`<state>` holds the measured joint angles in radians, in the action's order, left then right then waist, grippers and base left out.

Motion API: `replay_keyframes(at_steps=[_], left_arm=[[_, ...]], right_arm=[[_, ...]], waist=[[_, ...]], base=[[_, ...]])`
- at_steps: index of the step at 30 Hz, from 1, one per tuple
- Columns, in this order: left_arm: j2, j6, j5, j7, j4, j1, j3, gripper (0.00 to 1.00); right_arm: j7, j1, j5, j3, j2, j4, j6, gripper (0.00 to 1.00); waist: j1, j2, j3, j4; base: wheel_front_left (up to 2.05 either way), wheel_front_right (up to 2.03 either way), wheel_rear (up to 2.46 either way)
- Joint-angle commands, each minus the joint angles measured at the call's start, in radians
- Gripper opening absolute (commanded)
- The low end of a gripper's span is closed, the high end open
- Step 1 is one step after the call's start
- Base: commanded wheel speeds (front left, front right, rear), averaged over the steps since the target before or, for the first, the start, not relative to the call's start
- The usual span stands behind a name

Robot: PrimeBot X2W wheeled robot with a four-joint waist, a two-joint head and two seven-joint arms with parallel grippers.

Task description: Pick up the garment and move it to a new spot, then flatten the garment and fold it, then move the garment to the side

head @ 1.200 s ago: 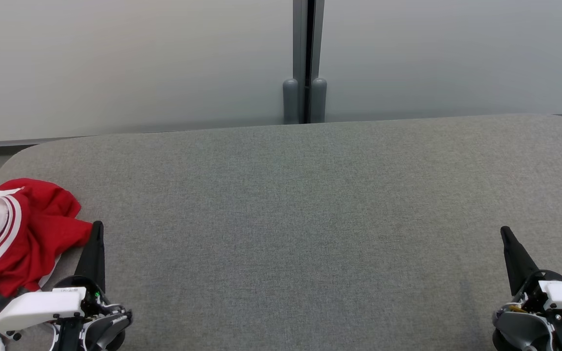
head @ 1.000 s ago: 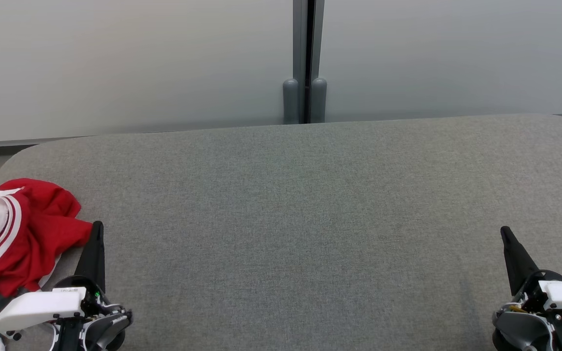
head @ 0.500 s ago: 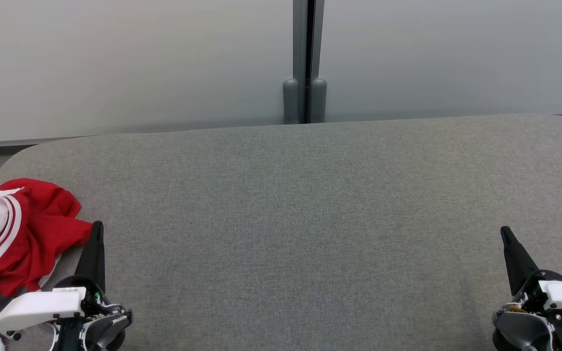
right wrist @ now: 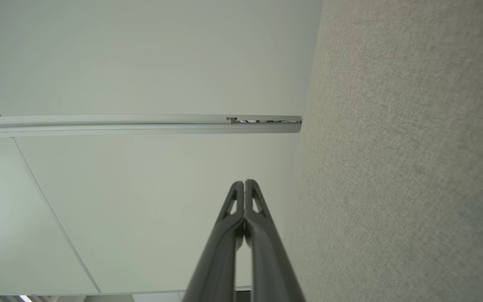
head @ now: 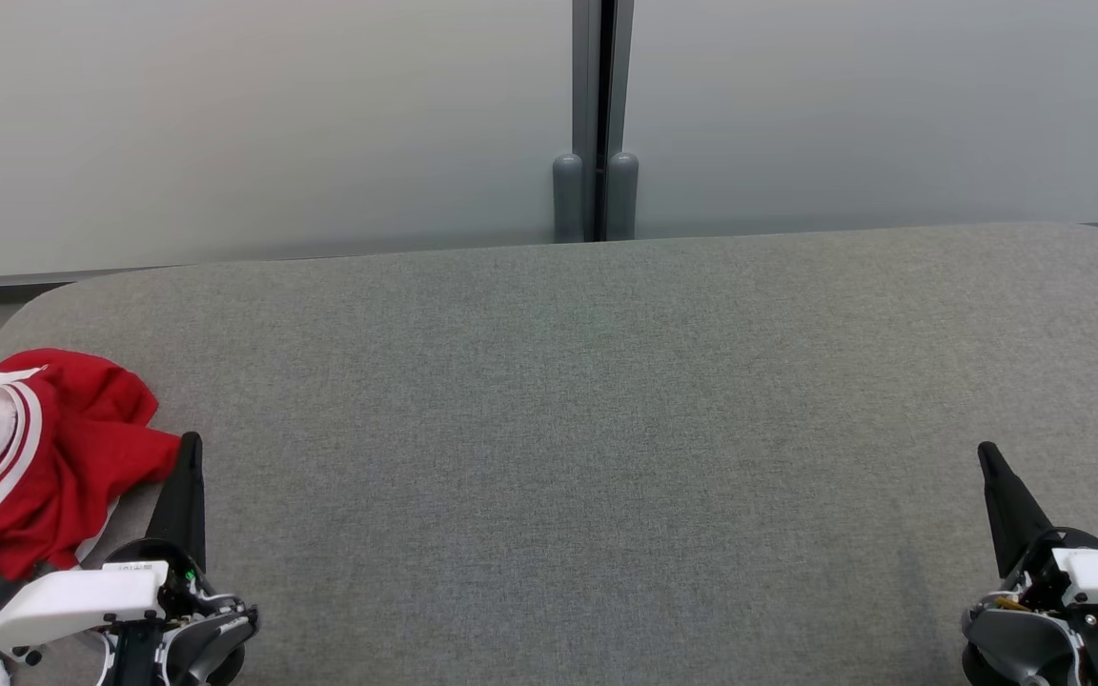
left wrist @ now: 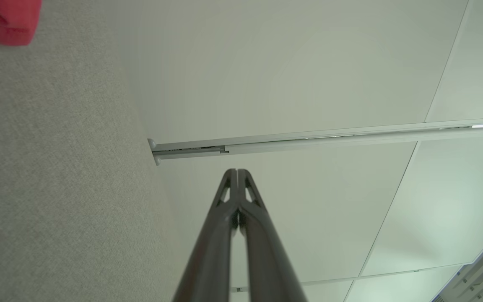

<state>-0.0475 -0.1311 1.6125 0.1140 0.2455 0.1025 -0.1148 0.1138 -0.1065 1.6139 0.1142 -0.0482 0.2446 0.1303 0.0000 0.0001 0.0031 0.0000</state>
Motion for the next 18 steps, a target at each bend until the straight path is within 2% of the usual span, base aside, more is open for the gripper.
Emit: replay_keyframes(at_steps=[1, 2, 3, 6, 18], left_arm=[[-0.003, -0.004, -0.002, 0.002, 0.000, 0.016, -0.002, 0.00], [-0.003, -0.004, -0.002, 0.002, 0.000, 0.016, -0.002, 0.00], [0.000, 0.000, 0.000, 0.000, 0.001, 0.000, 0.000, 1.00], [0.008, 0.001, 0.000, -0.001, 0.024, -0.025, 0.003, 1.00], [0.006, 0.009, -0.045, -0.062, -0.032, -0.025, 0.035, 1.00]], right_arm=[[0.001, -0.006, -0.005, 0.000, -0.005, 0.003, 0.001, 0.00], [0.001, -0.006, -0.005, 0.000, -0.005, 0.003, 0.001, 0.00], [0.000, 0.000, 0.000, 0.000, 0.000, 0.001, 0.000, 1.00], [0.000, 0.022, 0.000, -0.002, 0.011, 0.020, -0.001, 1.00], [-0.053, 0.018, -0.018, -0.054, 0.007, -0.048, -0.001, 1.00]], waist=[[0.0000, -0.0001, 0.000, 0.000], [0.0000, -0.0001, 0.000, 0.000], [0.0000, -0.0001, 0.000, 0.000], [0.0000, -0.0001, 0.000, 0.000], [0.0000, -0.0001, 0.000, 0.004]], base=[[0.00, 0.00, 0.00], [0.00, 0.00, 0.00], [0.00, 0.00, 0.00], [0.00, 0.00, 0.00], [0.00, 0.00, 0.00]])
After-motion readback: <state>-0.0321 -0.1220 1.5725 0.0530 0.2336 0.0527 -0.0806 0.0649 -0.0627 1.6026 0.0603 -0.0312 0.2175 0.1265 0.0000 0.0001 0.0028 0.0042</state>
